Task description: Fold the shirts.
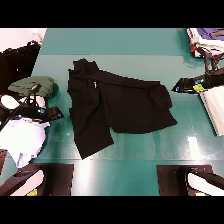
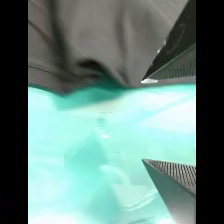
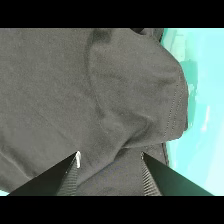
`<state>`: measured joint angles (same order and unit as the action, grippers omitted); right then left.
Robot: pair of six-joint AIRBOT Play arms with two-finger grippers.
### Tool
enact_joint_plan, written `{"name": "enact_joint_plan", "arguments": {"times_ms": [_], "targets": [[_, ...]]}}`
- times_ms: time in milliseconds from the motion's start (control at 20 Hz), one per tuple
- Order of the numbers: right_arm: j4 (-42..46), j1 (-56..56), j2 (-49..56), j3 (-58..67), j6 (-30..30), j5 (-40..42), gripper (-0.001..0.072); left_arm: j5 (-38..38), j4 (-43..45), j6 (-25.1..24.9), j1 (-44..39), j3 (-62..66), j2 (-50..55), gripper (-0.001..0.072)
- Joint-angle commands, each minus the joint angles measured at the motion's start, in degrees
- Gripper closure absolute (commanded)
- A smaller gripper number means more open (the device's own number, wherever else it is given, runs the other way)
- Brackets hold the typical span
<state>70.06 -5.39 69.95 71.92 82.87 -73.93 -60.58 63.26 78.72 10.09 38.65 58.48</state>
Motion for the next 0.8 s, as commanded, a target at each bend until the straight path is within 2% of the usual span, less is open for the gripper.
{"name": "enact_joint_plan", "arguments": {"times_ms": [0,50,150,250,450,700,750], "targets": [[0.0,0.0,0.0,0.0,0.0,0.0,0.0274,3.4,-10.7,-10.0,1.2,-5.5,0.0,0.0137],[0.0,0.0,0.0,0.0,0.0,0.0,0.0275,6.8,-14.9,-12.7,1.2,-7.5,0.0,0.0138],[0.0,0.0,0.0,0.0,0.0,0.0,0.0275,12.1,-18.8,-15.6,0.0,-9.7,0.2,0.0249],[0.0,0.0,0.0,0.0,0.0,-0.1,0.0275,13.4,-18.7,-17.4,-2.5,-9.9,0.2,0.0248],[0.0,0.0,0.0,0.0,0.0,-0.7,0.0275,14.6,-18.3,-17.6,-7.0,-9.9,2.2,0.0248],[0.0,0.0,0.0,0.0,0.0,-3.1,0.0275,17.0,-21.8,-17.2,-7.2,-9.4,5.4,0.0249],[0.0,0.0,0.0,0.0,0.0,-3.3,0.0275,16.7,-22.5,-17.2,-7.2,-8.9,5.4,0.0272]]}}
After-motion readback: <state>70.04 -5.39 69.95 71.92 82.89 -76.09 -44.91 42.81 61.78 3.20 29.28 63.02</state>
